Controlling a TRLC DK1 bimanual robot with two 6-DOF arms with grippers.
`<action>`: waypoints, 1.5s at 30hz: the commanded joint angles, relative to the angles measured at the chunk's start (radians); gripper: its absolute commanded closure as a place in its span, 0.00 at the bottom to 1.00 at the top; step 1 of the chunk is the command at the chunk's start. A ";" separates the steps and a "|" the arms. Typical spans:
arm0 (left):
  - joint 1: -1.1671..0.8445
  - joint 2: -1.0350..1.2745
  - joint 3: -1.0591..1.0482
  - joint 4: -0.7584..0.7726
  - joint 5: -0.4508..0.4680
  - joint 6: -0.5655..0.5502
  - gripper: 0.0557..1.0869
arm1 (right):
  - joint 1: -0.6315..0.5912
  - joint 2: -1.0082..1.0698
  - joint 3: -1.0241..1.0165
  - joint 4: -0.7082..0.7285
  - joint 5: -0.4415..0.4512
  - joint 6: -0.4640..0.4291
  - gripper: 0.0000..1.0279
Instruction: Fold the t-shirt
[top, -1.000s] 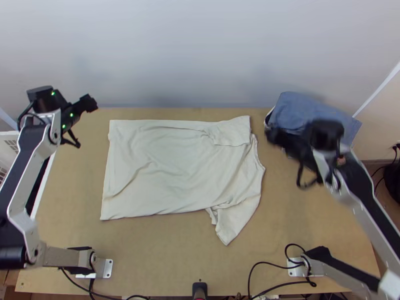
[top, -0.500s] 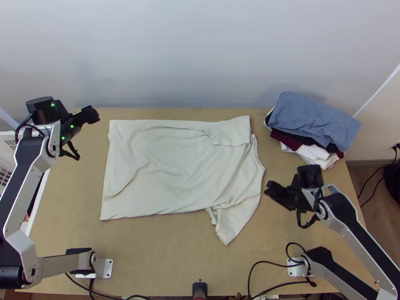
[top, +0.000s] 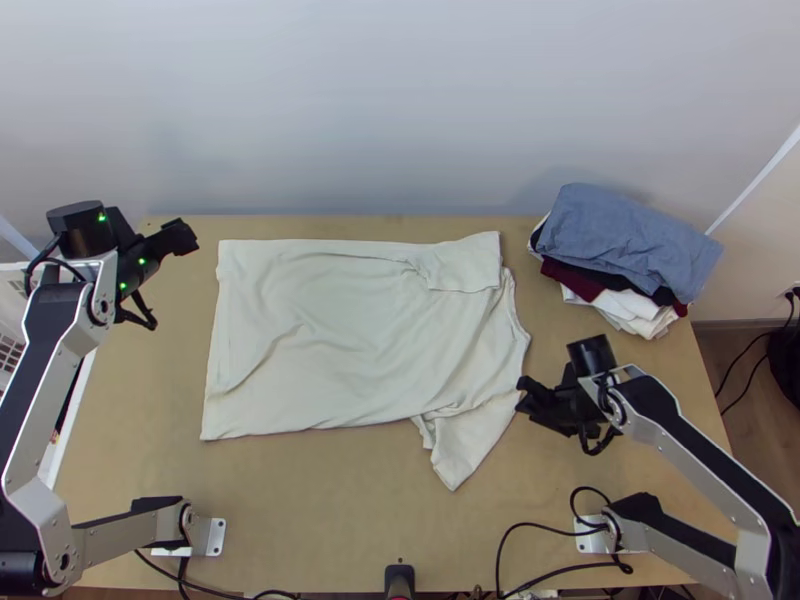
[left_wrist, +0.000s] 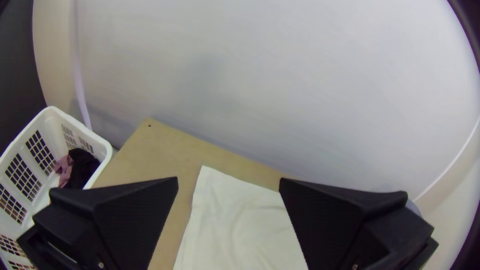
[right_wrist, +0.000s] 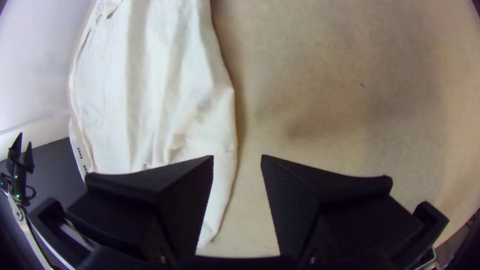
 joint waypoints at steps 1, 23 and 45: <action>-0.004 -0.029 -0.031 -0.005 0.006 0.009 0.05 | 0.013 0.059 -0.022 0.016 -0.014 -0.018 0.57; 0.009 -0.034 -0.112 -0.111 0.049 0.237 0.05 | 0.055 0.203 -0.030 0.242 -0.010 -0.022 0.97; 0.240 -0.341 -0.629 -0.700 0.118 1.463 0.06 | 0.050 0.184 -0.042 0.240 -0.010 -0.013 0.97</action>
